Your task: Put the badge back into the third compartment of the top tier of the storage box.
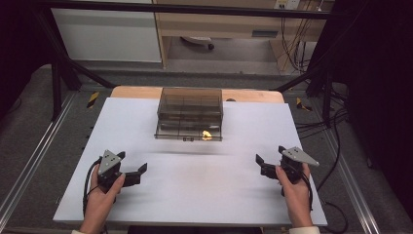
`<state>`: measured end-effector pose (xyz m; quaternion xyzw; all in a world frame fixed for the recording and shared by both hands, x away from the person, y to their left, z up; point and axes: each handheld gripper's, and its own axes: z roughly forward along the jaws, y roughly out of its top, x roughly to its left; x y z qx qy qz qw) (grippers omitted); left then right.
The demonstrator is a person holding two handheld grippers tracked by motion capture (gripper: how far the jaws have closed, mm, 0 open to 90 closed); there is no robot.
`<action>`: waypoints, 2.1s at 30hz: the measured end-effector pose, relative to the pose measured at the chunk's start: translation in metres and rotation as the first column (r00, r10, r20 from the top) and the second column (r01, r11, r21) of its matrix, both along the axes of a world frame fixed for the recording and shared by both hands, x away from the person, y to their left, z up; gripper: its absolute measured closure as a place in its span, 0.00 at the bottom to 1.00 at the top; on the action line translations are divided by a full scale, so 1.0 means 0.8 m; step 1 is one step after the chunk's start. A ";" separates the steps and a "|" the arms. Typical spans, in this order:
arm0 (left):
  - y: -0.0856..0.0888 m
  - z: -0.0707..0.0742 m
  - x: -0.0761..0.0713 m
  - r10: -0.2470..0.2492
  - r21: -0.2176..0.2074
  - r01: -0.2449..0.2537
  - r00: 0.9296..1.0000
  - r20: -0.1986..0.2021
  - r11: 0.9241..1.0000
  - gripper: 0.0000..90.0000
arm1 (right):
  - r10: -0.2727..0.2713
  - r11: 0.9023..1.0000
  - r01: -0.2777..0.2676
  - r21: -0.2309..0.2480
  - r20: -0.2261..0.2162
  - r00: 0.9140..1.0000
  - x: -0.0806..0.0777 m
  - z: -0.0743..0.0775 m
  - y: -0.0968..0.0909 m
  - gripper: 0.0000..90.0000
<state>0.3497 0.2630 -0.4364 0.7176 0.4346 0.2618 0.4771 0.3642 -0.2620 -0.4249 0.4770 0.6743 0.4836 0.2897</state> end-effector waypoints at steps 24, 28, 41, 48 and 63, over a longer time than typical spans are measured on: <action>-0.061 0.052 -0.026 -0.065 -0.025 0.066 0.998 0.024 0.998 0.08 | 0.118 0.985 -0.125 -0.116 -0.066 0.991 -0.018 -0.040 0.028 0.04; -0.072 0.053 -0.023 -0.046 -0.005 0.046 0.999 0.013 0.999 0.12 | 0.120 0.984 -0.128 -0.120 -0.071 0.990 -0.018 -0.040 0.029 0.04; -0.109 0.058 -0.005 -0.079 0.040 0.078 0.996 0.041 0.996 0.46 | 0.118 0.986 -0.126 -0.108 -0.080 0.990 -0.017 -0.039 0.028 0.04; -0.126 0.052 0.005 -0.069 0.069 0.066 0.997 0.036 0.995 0.61 | 0.121 0.987 -0.128 -0.100 -0.080 0.989 -0.018 -0.038 0.029 0.04; -0.117 0.062 0.009 -0.057 -0.036 0.059 0.997 0.047 0.998 0.86 | 0.122 0.986 -0.130 -0.109 -0.080 0.989 -0.022 -0.036 0.037 0.04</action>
